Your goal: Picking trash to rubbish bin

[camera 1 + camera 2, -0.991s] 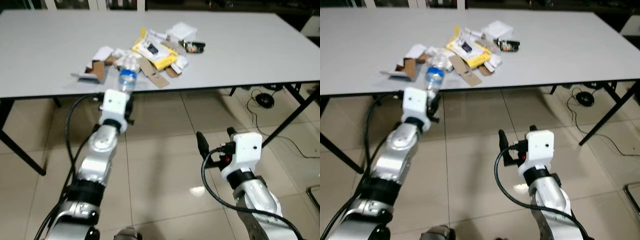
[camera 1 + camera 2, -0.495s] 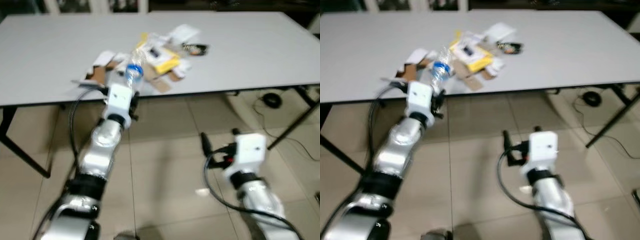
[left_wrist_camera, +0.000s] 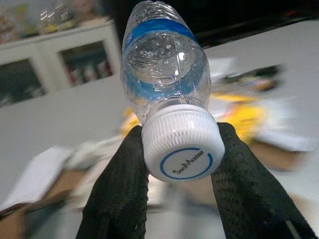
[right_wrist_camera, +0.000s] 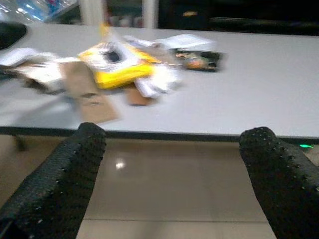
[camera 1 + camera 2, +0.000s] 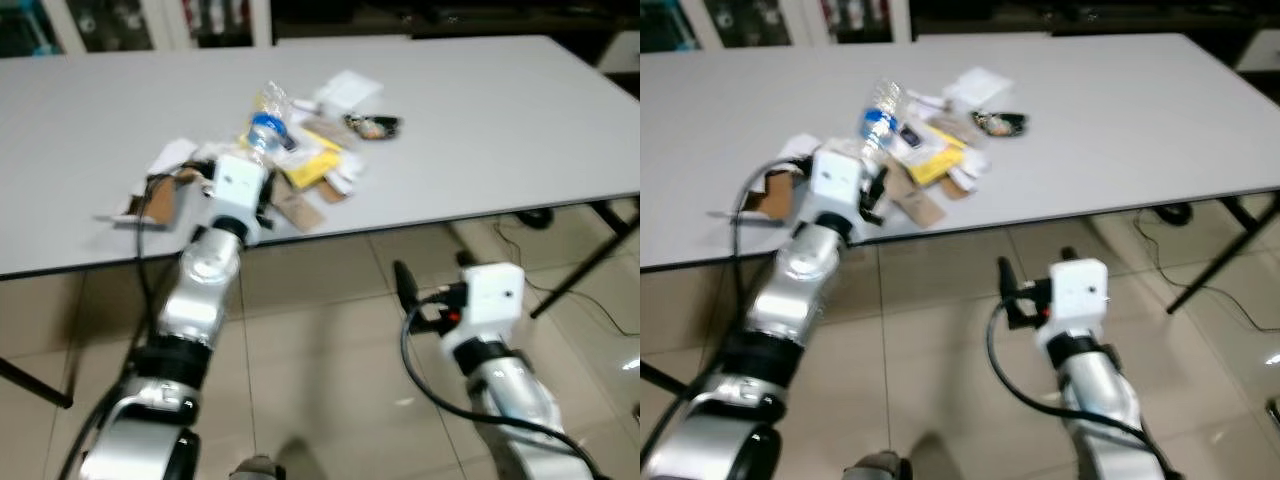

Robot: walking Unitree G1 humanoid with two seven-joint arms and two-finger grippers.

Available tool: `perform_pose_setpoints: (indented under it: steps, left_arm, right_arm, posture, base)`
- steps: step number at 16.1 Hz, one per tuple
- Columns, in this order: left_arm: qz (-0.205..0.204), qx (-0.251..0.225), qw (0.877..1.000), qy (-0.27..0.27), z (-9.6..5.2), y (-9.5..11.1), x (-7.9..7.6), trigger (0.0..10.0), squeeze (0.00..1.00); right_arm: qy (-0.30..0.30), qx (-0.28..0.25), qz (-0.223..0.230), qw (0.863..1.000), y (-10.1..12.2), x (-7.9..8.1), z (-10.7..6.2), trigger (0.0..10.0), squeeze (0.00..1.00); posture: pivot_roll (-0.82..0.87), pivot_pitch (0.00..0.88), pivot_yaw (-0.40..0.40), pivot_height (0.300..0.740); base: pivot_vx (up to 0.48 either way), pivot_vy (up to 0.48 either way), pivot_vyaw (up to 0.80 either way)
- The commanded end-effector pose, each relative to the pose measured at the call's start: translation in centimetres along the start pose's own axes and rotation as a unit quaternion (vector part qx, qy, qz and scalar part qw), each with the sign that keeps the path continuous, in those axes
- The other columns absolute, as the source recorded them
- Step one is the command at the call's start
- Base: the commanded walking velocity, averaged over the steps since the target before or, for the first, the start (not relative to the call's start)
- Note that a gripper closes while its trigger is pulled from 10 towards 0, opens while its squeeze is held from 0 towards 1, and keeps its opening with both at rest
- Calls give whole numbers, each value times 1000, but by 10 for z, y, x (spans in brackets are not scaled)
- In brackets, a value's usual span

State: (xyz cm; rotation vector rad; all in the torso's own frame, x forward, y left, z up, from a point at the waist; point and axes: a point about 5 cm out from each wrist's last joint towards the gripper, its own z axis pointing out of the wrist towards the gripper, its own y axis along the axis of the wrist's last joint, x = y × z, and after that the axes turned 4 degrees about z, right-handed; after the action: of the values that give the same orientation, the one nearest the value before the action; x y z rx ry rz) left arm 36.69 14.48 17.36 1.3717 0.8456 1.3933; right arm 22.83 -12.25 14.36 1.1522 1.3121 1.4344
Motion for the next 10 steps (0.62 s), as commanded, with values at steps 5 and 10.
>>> perform_pose_setpoints:
  steps: [5,10]
  left_arm:
    - [-18,1,1000,25,-1,-2,2,10000,0]
    - [-35,7,999,19,1,-3,0,10000,0]
  right_arm:
    - [14,-7,-14,1000,3,0,2,10000,0]
    - [10,-7,-12,1000,3,-1,3,10000,0]
  posture:
    - [179,119,-33,740]
    - [184,119,-35,740]
  base:
    - [136,0,0]
    - [0,244,0]
